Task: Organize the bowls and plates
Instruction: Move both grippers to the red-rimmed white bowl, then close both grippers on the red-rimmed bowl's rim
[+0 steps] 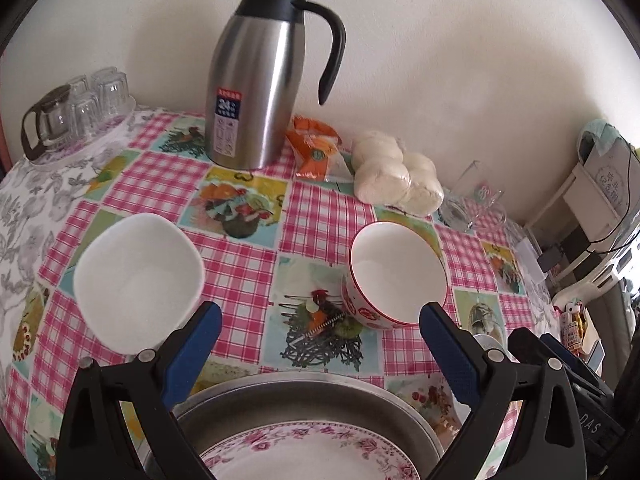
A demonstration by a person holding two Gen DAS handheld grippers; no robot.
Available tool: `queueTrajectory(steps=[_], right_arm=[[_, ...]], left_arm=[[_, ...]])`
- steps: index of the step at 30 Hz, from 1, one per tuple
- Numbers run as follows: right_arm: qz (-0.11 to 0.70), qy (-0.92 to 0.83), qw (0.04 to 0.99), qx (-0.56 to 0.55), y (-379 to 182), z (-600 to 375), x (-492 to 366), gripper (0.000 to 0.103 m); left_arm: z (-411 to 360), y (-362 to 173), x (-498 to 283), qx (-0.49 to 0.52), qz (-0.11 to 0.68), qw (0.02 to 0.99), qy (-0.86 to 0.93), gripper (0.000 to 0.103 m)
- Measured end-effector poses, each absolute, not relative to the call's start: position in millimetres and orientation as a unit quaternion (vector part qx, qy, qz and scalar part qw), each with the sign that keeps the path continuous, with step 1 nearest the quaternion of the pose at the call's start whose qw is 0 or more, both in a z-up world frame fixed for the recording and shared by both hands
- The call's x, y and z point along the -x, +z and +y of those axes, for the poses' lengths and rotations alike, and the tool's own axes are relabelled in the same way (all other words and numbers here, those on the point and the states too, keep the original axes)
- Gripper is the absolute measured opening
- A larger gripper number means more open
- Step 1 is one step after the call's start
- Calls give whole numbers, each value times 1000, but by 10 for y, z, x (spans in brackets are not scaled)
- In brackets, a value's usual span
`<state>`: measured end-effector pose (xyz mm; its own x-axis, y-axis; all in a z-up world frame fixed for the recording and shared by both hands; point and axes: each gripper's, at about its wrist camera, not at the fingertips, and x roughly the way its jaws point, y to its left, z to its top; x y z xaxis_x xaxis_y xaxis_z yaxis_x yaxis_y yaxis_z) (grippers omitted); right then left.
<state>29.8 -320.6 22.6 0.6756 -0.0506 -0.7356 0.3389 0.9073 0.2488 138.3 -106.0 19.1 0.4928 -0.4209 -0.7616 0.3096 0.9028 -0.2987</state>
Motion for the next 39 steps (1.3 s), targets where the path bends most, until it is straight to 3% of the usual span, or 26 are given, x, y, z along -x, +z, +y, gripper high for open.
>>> queueTrajectory(steps=[3, 5, 11, 15, 18, 20, 25, 27, 30, 36, 39], right_arm=[[397, -107, 891, -193, 167, -3269, -397, 98], [406, -106, 887, -195, 130, -3288, -482, 81], [426, -86, 874, -217, -27, -3241, -714, 60], [440, -80, 866, -225, -159, -3227, -872, 48], [452, -81, 859, -229, -250, -3259, -982, 43], [457, -79, 855, -233, -304, -3287, -1050, 35], [467, -74, 847, -243, -412, -3347, -1163, 29], [468, -70, 845, -248, -435, -3360, -1193, 28], [469, -65, 846, -245, -447, -3348, -1236, 23], [472, -50, 840, -264, -543, -3334, -1280, 23], [474, -52, 841, -255, -530, -3299, -1277, 24]], left_arm=[[-1107, 133, -1477, 63, 476, 852, -210, 99], [-1159, 111, -1524, 60, 482, 848, -212, 99], [-1288, -18, -1678, 60, 505, 834, -214, 98], [-1363, -94, -1806, 68, 520, 823, -217, 81], [-1440, -138, -1898, 65, 531, 817, -216, 78], [-1479, -182, -1950, 67, 538, 813, -214, 76], [-1596, -313, -2027, 64, 547, 807, -213, 63], [-1631, -372, -2047, 71, 554, 801, -214, 49], [-1669, -442, -2060, 81, 562, 796, -210, 40], [-1782, -502, -2028, 80, 570, 784, -234, 27], [-1814, -495, -2005, 68, 566, 787, -237, 26]])
